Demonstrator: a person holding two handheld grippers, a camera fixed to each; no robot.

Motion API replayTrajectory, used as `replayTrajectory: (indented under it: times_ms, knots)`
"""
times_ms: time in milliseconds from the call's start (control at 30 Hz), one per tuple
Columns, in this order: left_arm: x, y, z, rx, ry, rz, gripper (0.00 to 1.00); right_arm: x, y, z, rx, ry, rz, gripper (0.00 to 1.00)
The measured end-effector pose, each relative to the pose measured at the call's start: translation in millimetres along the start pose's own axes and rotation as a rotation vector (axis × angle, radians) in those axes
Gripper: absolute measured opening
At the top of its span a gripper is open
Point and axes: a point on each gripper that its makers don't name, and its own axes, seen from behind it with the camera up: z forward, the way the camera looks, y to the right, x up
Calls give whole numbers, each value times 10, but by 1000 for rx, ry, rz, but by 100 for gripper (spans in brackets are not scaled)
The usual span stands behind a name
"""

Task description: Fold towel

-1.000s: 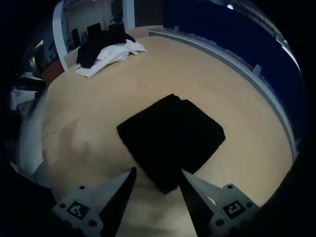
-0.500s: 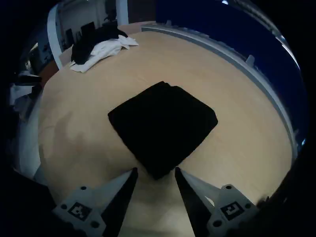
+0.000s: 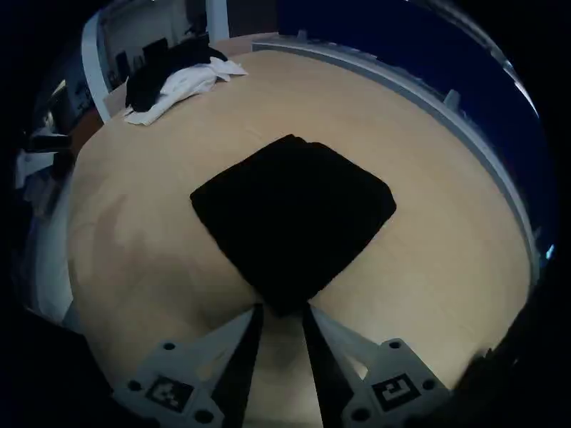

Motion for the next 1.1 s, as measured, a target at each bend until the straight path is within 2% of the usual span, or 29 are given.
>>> replayTrajectory:
  times_ms: [433, 567, 733, 933, 1100]
  knots:
    - [-8, 9, 43, -1, -3, -4, 85, 7, 25, 12, -5, 6, 3, 6]
    - [-5, 24, 33, -3, -3, -1, 85, 32, 32, -7, -15, 18, -17, 5]
    - [15, 40, 24, -7, 0, 1, 85, 197, 57, -126, -28, 58, -38, 5]
    - [101, 69, 26, -16, 15, 6, 85, 567, 163, -330, -53, 129, -50, 5]
    - [213, 114, 25, -23, 34, 19, 85, 948, 253, -590, -81, 201, -72, 4]
